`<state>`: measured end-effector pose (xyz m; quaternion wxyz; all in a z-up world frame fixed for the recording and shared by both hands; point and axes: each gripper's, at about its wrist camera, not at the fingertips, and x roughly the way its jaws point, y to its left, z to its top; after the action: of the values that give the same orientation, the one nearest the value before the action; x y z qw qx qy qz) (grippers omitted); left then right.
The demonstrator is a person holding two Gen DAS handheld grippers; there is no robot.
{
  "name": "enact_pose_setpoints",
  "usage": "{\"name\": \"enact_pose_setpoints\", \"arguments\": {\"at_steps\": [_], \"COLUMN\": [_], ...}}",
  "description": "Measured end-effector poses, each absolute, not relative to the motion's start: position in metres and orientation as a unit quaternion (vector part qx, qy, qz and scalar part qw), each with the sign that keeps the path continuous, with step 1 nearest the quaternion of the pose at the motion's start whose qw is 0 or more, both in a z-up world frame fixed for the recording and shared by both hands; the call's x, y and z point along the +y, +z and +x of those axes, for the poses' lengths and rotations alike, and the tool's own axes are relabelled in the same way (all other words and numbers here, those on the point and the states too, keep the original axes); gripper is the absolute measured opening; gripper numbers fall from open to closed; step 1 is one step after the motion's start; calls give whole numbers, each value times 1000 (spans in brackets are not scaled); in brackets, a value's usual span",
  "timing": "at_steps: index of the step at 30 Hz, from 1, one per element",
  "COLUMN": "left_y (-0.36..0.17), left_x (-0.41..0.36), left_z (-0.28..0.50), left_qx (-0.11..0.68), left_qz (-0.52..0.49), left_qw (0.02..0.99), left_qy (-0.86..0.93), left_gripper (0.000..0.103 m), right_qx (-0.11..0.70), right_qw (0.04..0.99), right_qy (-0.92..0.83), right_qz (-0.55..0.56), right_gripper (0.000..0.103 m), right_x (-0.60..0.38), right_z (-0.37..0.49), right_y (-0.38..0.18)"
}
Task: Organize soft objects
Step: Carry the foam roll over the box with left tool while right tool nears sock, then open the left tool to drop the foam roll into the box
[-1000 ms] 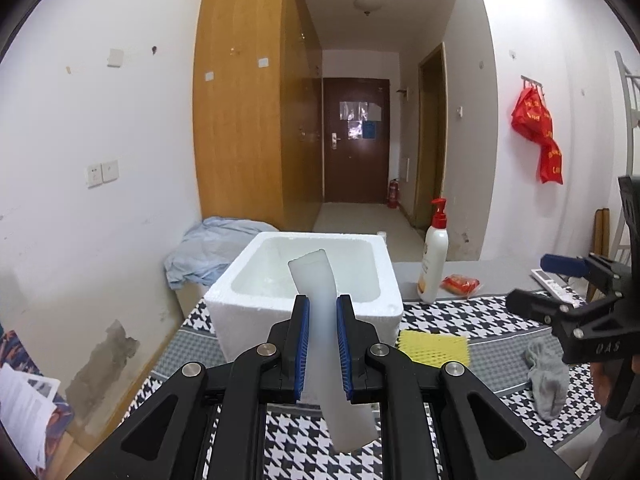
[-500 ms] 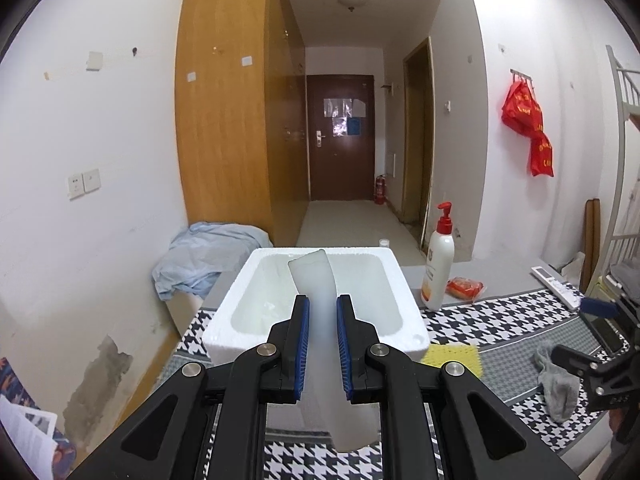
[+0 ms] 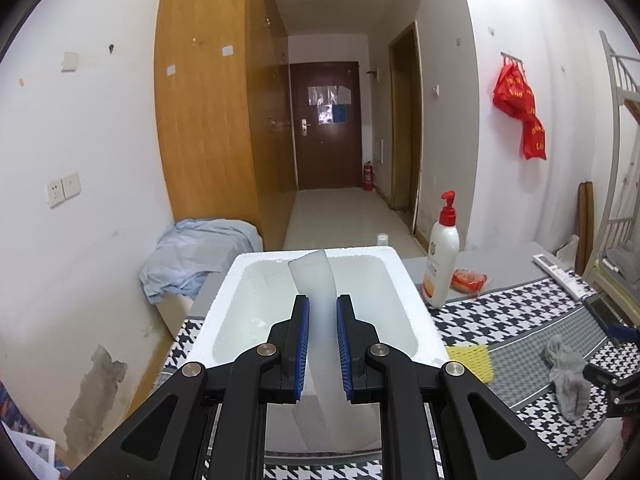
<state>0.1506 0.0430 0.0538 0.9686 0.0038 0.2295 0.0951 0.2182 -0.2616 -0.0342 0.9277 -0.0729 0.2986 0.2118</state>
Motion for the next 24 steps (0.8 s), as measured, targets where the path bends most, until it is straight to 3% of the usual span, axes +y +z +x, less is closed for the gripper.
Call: {"name": "enact_pose_setpoints", "arguments": {"at_steps": [24], "left_y": [42], "left_x": [73], "left_z": [214], "left_qx": [310], "left_qz": [0], "left_qw": [947], "left_qy": [82], "left_gripper": [16], "right_qx": [353], "right_qw": [917], "right_qy": [180], "right_qz": [-40], "right_gripper": [102], "right_x": [-287], "right_z": [226], "right_y": [-69]}}
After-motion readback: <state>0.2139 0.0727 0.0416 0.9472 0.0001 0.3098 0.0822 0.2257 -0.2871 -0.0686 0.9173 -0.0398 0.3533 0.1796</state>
